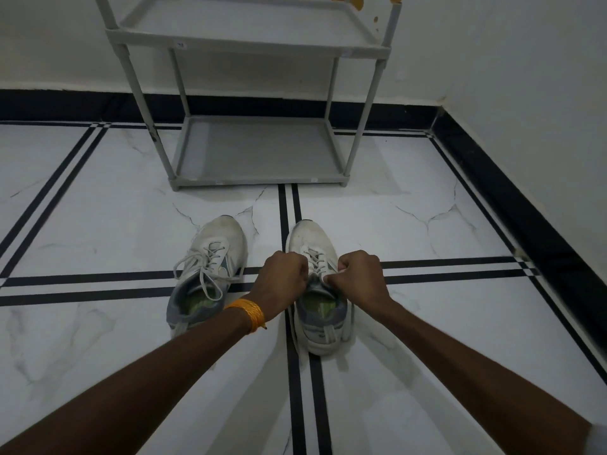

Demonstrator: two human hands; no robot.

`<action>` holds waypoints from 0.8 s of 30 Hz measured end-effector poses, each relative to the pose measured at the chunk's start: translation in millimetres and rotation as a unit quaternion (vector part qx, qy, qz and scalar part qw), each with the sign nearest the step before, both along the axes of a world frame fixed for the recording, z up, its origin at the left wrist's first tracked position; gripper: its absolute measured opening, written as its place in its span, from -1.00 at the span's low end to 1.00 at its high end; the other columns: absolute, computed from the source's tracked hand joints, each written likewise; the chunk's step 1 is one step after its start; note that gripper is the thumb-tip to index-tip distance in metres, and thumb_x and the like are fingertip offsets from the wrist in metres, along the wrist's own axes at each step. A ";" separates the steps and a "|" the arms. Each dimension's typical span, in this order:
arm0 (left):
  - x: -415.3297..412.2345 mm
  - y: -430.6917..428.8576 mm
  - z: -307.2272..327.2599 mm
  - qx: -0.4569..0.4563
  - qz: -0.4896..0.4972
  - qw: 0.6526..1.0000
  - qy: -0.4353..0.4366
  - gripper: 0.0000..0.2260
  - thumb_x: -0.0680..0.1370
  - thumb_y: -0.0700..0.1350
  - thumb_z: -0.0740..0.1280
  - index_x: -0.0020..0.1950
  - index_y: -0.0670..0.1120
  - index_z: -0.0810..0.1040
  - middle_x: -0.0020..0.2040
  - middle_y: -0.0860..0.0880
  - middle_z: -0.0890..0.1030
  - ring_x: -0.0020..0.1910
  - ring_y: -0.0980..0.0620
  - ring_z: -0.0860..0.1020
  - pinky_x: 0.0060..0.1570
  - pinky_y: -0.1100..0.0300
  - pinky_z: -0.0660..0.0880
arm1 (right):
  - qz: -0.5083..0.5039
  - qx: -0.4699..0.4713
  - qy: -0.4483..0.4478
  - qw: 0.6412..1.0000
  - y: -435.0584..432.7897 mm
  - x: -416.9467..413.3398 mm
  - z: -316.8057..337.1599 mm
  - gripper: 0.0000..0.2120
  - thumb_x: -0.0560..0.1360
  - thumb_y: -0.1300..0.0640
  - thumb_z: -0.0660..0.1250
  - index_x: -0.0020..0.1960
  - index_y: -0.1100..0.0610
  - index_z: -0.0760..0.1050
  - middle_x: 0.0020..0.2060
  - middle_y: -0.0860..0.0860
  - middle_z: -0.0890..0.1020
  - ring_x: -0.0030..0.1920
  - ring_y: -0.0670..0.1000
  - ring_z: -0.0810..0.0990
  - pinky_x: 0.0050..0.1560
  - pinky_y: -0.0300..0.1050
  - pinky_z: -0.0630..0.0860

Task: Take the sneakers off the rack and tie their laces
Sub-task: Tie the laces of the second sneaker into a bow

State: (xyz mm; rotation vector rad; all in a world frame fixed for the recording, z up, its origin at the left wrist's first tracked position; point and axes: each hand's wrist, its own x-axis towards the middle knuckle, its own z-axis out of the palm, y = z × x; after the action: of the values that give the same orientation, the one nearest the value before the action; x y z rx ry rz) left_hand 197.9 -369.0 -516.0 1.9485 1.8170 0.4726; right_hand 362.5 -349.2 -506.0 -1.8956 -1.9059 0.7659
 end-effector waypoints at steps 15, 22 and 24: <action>5.1 -2.9 11.7 0.016 -0.180 0.967 0.177 -0.81 0.58 -0.12 0.33 0.16 -0.11 0.61 0.09 -0.18 0.67 0.03 -0.16 0.64 0.06 0.07 0.55 | -0.006 -0.002 0.019 1.000 -4.0 2.0 -12.9 -0.60 0.27 0.08 0.59 -0.52 0.07 0.38 -0.58 -0.07 0.45 -0.48 -0.08 0.46 -0.49 -0.28 0.26; -22.5 6.7 22.4 0.006 -0.090 0.986 0.138 -0.80 0.53 -0.06 0.31 -0.03 -0.15 0.65 -0.14 -0.15 0.68 -0.17 -0.11 0.64 -0.17 0.15 0.53 | 0.044 -0.030 0.004 0.999 13.1 15.3 21.1 -0.58 0.34 -0.05 0.52 -0.50 0.09 0.38 -0.57 -0.03 0.47 -0.45 0.01 0.53 -0.38 -0.16 0.36; -32.2 17.2 41.7 -0.022 -0.087 0.990 0.107 -0.75 0.52 0.04 0.35 -0.19 -0.12 0.62 -0.29 -0.06 0.63 -0.34 0.01 0.55 -0.27 0.21 0.42 | 0.078 -0.067 0.011 0.995 23.7 14.9 51.5 -0.63 0.37 -0.04 0.51 -0.43 0.13 0.44 -0.52 -0.02 0.46 -0.44 -0.02 0.44 -0.36 -0.17 0.33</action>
State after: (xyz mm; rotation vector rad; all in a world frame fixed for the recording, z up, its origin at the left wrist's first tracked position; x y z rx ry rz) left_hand 165.7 -351.8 -474.3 2.1733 1.7419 0.1716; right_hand 377.4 -325.6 -454.5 -1.8206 -2.0554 0.9809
